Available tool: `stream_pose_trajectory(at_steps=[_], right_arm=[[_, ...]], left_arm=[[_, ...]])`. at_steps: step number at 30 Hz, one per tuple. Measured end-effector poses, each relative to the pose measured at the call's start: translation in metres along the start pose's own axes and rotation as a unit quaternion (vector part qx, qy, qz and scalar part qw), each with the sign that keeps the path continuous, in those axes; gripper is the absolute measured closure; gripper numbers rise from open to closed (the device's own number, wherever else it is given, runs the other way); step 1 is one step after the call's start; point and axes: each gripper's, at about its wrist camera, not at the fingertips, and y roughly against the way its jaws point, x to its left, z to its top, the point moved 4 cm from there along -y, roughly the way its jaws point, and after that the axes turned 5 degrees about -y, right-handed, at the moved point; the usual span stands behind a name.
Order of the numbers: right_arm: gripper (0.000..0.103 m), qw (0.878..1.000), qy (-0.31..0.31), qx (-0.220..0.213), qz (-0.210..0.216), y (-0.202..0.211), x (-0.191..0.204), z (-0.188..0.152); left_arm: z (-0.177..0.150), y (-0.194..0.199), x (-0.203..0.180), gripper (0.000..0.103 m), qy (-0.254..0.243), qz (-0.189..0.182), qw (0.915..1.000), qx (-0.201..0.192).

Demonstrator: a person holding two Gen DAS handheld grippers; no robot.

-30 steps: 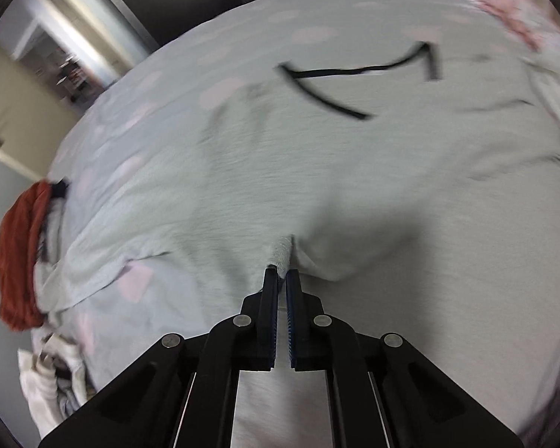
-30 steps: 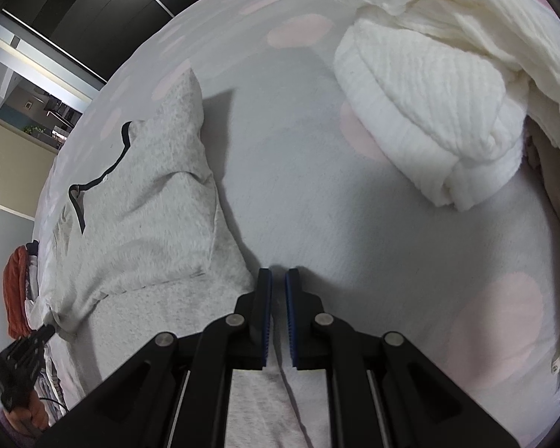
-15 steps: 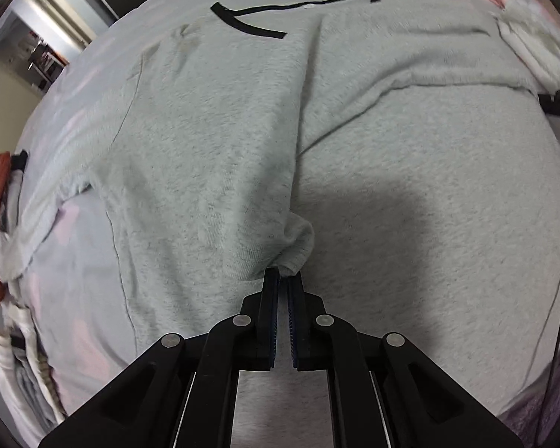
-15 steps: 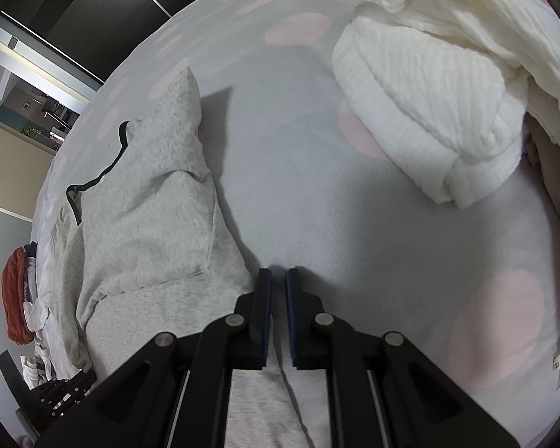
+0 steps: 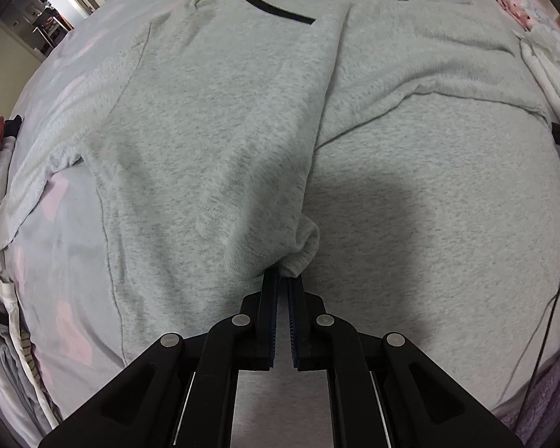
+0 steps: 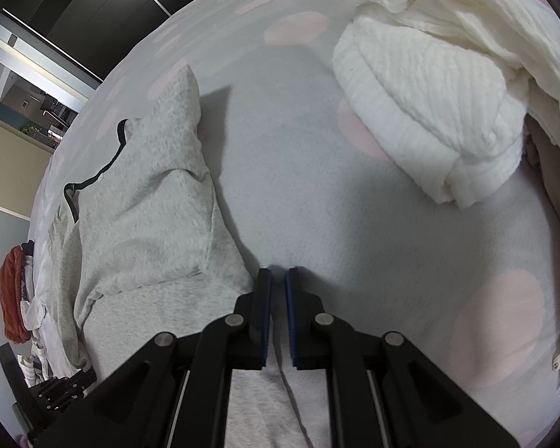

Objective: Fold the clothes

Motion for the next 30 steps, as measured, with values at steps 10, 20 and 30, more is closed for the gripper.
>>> stream_pose_trajectory(at_steps=[10,20,30], right_arm=[[0.094,1.0,0.005,-0.001,-0.01,-0.002,0.005,0.0],[0.094,1.0,0.007,-0.002,-0.013,-0.004,0.008,0.0],[0.094,1.0,0.009,0.0,-0.013,-0.008,0.011,0.002]], left_arm=[[-0.009,0.058,0.034,0.096,0.011,-0.027,0.9976,-0.062],[0.001,0.039,0.075,0.086,0.103,-0.02,0.9911,-0.082],[0.014,-0.005,0.051,0.075,0.096,-0.002,0.9923,-0.077]])
